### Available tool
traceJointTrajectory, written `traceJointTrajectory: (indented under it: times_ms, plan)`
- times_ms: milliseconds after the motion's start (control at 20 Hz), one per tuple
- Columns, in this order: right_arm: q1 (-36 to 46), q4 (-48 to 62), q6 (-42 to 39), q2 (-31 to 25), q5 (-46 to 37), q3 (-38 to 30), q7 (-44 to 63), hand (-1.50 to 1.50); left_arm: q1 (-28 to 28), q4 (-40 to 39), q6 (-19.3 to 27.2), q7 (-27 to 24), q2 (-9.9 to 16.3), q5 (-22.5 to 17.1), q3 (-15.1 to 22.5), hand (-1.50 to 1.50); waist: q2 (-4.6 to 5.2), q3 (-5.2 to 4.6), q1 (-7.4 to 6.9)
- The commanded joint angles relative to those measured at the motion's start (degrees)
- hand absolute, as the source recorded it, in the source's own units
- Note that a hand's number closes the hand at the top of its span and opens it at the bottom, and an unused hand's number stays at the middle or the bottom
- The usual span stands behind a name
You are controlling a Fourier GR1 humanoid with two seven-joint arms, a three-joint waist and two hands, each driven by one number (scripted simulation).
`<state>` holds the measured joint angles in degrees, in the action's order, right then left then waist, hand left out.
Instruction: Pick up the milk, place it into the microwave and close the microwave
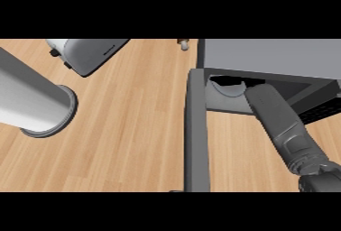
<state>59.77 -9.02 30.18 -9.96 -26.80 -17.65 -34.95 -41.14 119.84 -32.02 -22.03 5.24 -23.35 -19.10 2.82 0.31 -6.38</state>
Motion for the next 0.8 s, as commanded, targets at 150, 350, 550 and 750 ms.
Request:
traceJointTrajectory:
  times_ms: [150,350,550,750]
  plan:
    - [-2.43,-0.04,-7.58,-0.31,3.37,-3.02,-7.53,-1.5,-0.35,1.38,-0.76,0.0,-1.81,1.88,2.49,-1.5,-0.61,-0.01,1.1]
    - [-0.38,0.28,-10.06,1.68,4.0,-3.34,-7.02,-1.5,0.93,-1.16,-2.51,0.33,-1.09,1.92,3.12,-1.5,-1.37,-0.17,2.41]
    - [-4.54,0.06,-15.14,2.09,6.41,-5.11,-11.82,-1.5,-0.35,0.78,-2.48,-0.06,-4.15,6.06,6.62,-1.5,-1.84,-0.19,3.4]
    - [-5.23,-0.65,-19.79,1.7,7.62,-5.52,-12.61,-1.5,-0.1,6.83,1.17,2.93,-5.18,9.33,12.02,-1.5,-2.17,-0.19,4.37]
